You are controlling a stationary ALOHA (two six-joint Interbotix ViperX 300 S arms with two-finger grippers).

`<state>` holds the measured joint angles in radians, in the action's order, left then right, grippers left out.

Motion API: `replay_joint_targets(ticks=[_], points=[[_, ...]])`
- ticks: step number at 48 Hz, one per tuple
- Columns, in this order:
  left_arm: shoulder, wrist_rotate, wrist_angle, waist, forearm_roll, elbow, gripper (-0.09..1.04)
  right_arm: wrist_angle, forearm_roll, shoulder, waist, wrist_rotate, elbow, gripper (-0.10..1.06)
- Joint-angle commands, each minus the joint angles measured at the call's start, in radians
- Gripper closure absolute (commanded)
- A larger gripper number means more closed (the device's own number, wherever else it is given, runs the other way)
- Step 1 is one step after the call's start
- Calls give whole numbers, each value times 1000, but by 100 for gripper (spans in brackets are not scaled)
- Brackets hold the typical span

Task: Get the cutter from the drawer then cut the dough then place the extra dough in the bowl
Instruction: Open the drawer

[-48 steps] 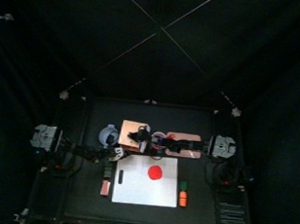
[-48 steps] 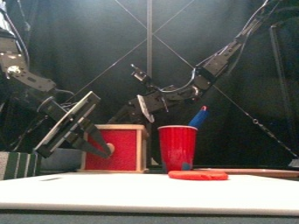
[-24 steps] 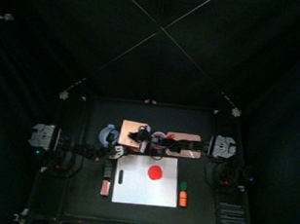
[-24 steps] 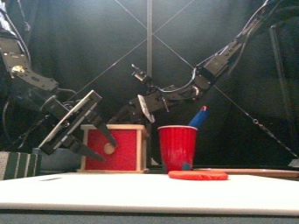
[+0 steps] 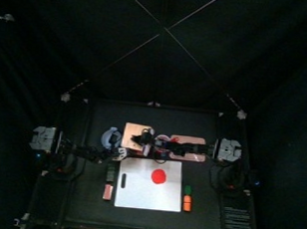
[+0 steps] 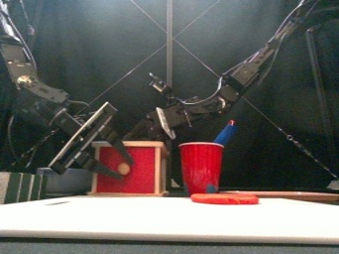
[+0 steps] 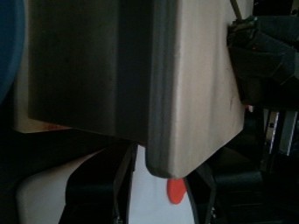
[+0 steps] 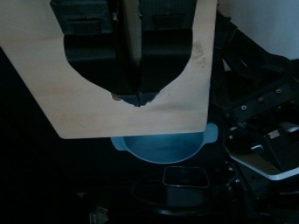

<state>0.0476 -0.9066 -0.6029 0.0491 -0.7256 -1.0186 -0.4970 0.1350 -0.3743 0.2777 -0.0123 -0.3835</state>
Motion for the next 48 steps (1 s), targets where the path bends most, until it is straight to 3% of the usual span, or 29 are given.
replay_joint_targets(ticks=[1,12,48], points=[[-8,12,-9,14,8,18,29,15,2,12,-3,3,-9,93],[-8,21,-2,5,8,21,48,15,-11,12,-6,3,-9,93],[-34,15,32,-207,-84,23,49,15,-20,15,-2,5,-8,93]])
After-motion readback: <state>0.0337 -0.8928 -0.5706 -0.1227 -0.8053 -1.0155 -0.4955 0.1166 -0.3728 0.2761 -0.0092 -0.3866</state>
